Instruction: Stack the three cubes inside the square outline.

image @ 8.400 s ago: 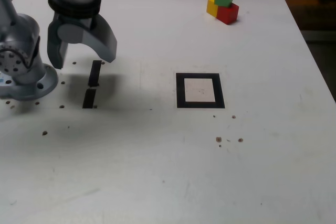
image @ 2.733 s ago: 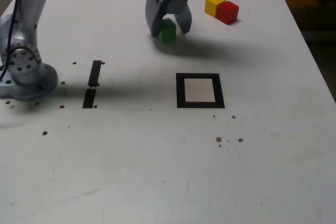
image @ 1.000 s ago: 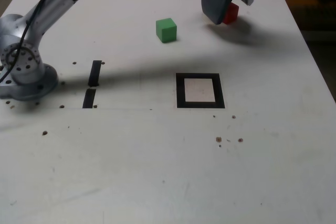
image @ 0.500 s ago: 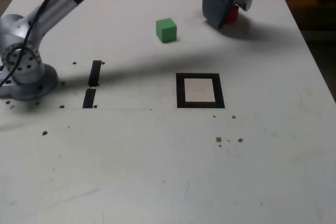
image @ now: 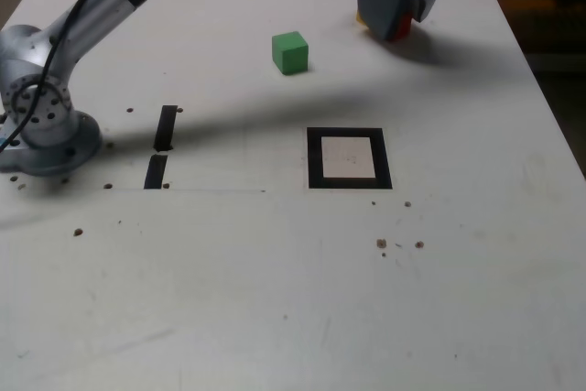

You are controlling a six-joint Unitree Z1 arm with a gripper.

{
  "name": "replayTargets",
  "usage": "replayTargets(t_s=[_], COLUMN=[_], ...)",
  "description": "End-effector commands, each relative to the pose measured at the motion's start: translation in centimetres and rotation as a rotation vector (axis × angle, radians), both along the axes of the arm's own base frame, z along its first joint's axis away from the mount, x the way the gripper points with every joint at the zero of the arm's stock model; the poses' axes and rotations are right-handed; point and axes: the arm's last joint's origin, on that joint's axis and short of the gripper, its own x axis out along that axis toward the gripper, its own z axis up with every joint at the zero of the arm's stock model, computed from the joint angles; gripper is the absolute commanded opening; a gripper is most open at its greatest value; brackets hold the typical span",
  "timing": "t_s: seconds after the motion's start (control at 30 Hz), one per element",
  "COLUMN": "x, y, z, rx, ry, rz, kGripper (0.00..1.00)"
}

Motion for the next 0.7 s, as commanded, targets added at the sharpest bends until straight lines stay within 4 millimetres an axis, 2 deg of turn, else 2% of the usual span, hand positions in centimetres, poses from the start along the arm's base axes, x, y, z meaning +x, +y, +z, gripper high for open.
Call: replayTargets(t_s=[0.0, 0.2, 0.33, 0.5, 0.67], x=[-0.1, 0.0, 0.2, 0.0, -1.8], y=[-0.2, -0.8, -1.9, -5.3, -11.2], z=[0.4, 0.6, 1.8, 5.8, 10.5], rx=[0.000, -0.017, -0.012, -0.005, -0.013], ry=[-0.003, -0.004, -0.018, -0.075, -0.083], rz=[-0.004, -0.017, -0.049, -0.199, -0.437], kGripper=[0.23, 0.17, 0.15, 0.15, 0.16])
